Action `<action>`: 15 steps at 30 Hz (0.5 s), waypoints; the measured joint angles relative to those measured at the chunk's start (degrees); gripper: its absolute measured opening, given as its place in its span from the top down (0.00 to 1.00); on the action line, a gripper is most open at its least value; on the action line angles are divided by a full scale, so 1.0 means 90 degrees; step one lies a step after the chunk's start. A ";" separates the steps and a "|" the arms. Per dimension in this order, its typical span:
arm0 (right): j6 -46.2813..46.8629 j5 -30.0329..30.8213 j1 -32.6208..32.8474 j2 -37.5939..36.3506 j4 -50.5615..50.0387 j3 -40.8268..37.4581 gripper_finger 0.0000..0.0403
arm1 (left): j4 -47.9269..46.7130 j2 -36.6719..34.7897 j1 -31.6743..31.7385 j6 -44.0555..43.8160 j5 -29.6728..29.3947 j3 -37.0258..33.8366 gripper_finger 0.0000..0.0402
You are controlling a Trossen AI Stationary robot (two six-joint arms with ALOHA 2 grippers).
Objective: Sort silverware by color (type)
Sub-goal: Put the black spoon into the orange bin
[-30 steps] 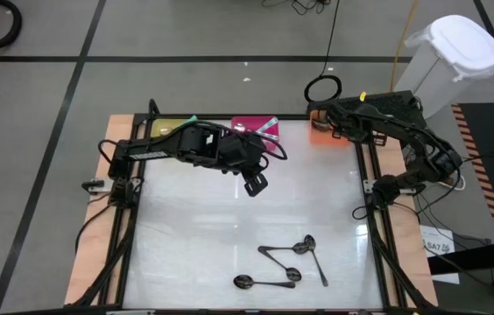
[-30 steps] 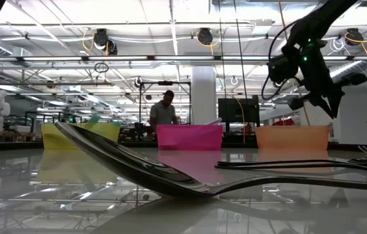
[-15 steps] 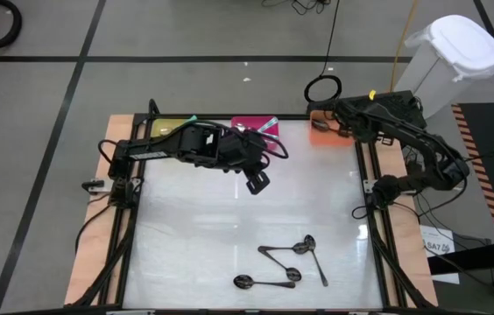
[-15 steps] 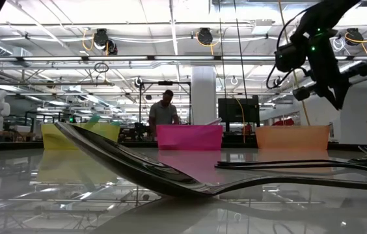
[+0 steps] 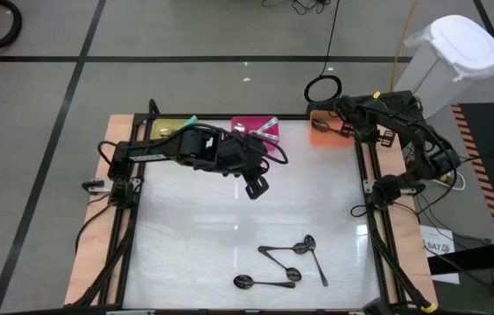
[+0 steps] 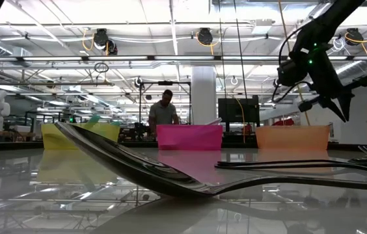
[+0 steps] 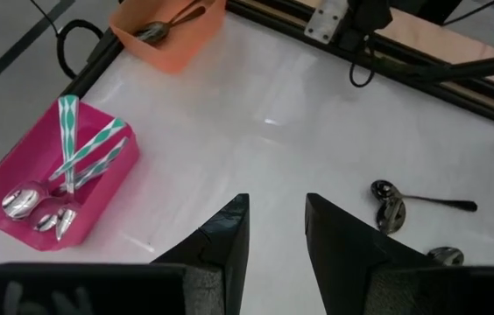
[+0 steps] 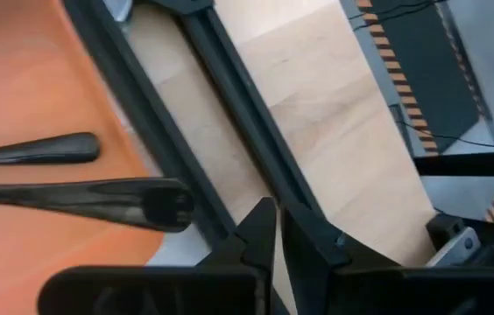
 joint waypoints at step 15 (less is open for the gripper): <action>0.1283 -0.0395 -0.0098 0.0398 0.0324 0.0001 0.95 | 0.0006 0.0000 0.0326 0.0012 -0.0075 0.0000 0.72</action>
